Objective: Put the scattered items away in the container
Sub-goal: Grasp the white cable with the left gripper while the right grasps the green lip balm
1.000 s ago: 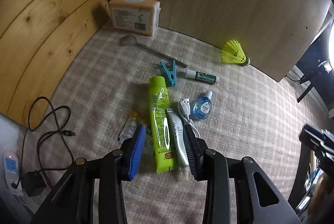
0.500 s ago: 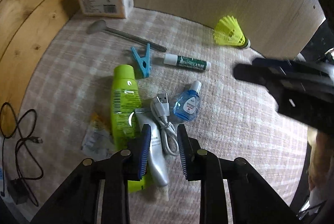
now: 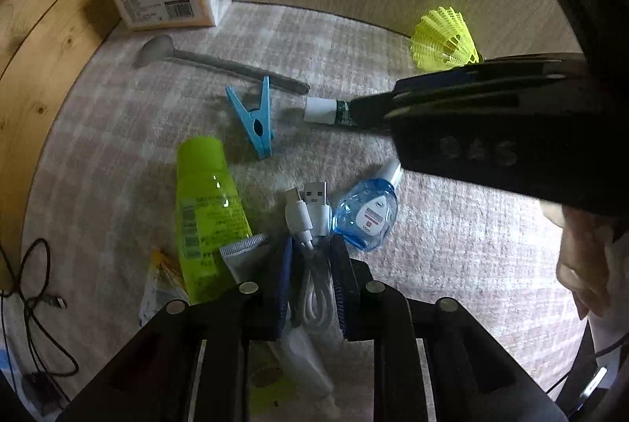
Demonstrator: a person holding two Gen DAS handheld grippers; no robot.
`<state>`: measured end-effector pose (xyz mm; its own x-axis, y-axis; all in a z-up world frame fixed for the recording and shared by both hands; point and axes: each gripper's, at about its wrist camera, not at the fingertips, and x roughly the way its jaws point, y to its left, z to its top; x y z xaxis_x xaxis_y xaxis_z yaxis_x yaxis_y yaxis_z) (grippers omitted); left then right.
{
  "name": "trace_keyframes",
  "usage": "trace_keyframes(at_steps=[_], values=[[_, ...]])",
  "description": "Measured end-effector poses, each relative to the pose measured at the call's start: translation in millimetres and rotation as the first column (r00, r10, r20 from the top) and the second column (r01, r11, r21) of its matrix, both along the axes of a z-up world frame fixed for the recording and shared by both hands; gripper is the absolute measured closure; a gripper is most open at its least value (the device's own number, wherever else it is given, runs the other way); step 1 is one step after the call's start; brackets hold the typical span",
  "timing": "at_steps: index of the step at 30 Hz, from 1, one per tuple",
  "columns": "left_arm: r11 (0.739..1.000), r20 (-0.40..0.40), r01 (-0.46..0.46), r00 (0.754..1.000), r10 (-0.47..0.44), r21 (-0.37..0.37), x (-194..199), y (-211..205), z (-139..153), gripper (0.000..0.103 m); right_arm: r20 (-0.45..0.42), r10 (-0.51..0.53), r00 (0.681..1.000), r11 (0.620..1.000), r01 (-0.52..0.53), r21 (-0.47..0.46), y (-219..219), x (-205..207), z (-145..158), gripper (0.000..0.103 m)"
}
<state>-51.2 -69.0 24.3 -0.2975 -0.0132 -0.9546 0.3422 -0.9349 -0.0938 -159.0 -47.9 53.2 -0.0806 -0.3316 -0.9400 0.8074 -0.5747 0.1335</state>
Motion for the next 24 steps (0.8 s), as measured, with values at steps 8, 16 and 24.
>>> trace_keyframes(at_steps=[8,16,24], values=[[0.999,-0.014,0.041,0.999,-0.042,-0.031,-2,-1,1,0.086,-0.015,0.031,0.999,0.999,-0.031,0.021,-12,1,-9,0.076],[1.000,-0.027,0.016,1.000,-0.016,0.006,14,0,2,0.091,0.032,-0.070,0.997,0.998,0.070,0.004,18,-6,-10,0.087],[0.994,-0.028,-0.041,0.999,0.044,0.100,46,7,7,0.091,0.057,-0.166,0.984,0.986,0.166,0.003,64,2,-9,0.088]])
